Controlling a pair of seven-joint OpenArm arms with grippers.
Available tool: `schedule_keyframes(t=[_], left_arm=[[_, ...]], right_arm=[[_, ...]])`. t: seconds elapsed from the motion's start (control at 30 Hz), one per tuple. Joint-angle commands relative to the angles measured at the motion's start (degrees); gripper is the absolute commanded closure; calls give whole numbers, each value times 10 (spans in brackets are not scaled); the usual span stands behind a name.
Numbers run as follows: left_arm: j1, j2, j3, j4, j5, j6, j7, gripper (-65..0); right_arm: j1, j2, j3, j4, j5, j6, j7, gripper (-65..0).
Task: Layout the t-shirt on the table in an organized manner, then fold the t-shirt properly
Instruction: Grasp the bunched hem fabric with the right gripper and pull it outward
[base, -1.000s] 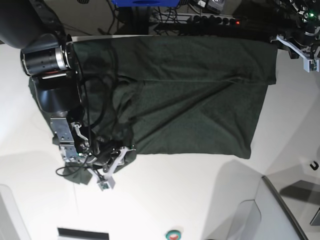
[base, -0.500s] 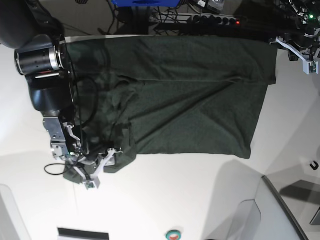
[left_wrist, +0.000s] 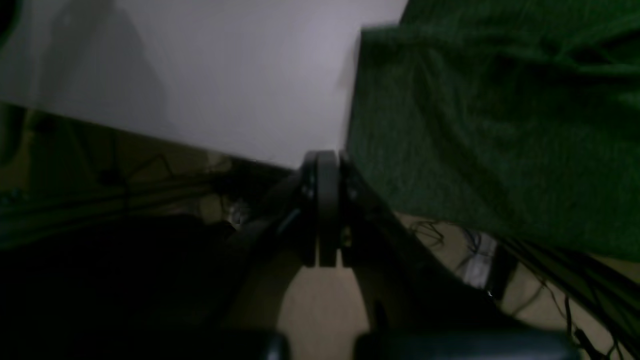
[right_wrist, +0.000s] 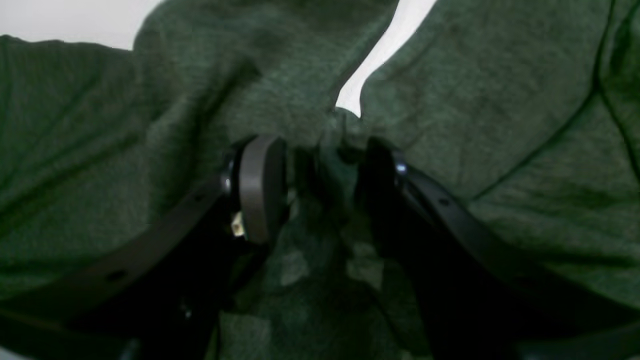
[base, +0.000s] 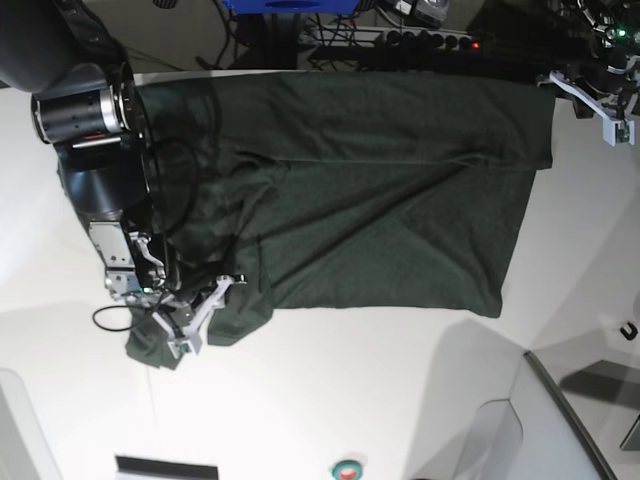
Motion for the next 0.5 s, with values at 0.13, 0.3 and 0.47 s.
schedule_keyframes(t=[0.13, 0.3, 0.47], left_arm=[[4, -6, -2, -9, -2, 2, -11, 0], [4, -6, -2, -9, -2, 2, -11, 0], [3, -6, -3, -7, -1, 2, -11, 0]], right_arm=[[15, 1, 2, 13, 2, -1, 11, -83], [15, 1, 2, 15, 3, 0, 10, -69], [-14, 3, 2, 99, 3, 1, -18, -3]])
